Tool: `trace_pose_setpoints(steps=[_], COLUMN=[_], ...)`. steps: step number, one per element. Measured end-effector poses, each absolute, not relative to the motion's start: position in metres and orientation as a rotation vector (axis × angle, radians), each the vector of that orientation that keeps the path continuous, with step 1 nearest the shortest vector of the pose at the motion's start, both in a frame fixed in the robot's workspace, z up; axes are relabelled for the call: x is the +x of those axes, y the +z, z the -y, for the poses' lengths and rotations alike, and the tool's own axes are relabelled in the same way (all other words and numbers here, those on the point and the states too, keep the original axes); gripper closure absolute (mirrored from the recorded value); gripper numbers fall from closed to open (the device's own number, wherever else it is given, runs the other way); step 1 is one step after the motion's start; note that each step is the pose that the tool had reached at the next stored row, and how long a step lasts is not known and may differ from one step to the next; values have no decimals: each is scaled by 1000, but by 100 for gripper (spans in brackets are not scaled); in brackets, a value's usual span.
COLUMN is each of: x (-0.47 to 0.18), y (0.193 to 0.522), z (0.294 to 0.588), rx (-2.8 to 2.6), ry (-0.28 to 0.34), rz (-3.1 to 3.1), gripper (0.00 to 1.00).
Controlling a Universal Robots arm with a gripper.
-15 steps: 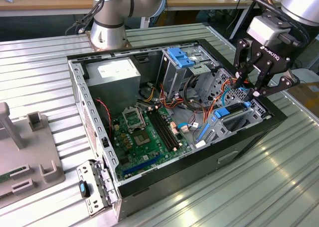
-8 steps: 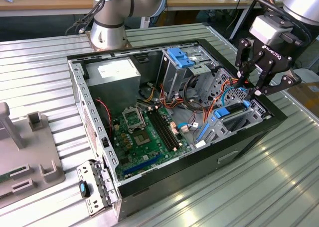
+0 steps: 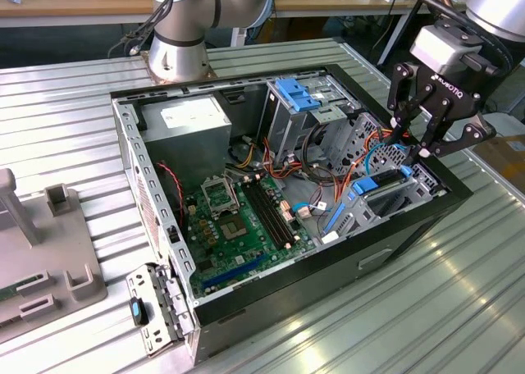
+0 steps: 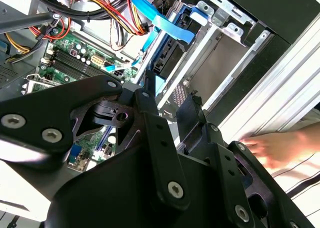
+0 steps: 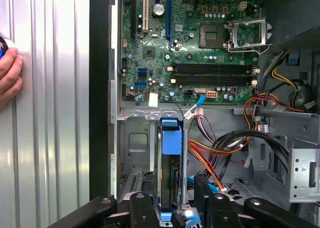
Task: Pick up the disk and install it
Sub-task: 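Insert the first disk wire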
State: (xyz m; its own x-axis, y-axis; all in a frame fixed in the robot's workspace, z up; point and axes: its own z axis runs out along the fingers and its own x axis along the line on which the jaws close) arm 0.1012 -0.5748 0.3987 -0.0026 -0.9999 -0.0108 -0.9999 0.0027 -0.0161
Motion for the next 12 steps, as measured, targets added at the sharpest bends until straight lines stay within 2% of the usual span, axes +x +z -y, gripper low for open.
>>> trace_pose_setpoints(steps=[12], x=[120], y=[399], z=[574], rx=[-2217], ry=[-6], rz=[-2199], gripper=[56])
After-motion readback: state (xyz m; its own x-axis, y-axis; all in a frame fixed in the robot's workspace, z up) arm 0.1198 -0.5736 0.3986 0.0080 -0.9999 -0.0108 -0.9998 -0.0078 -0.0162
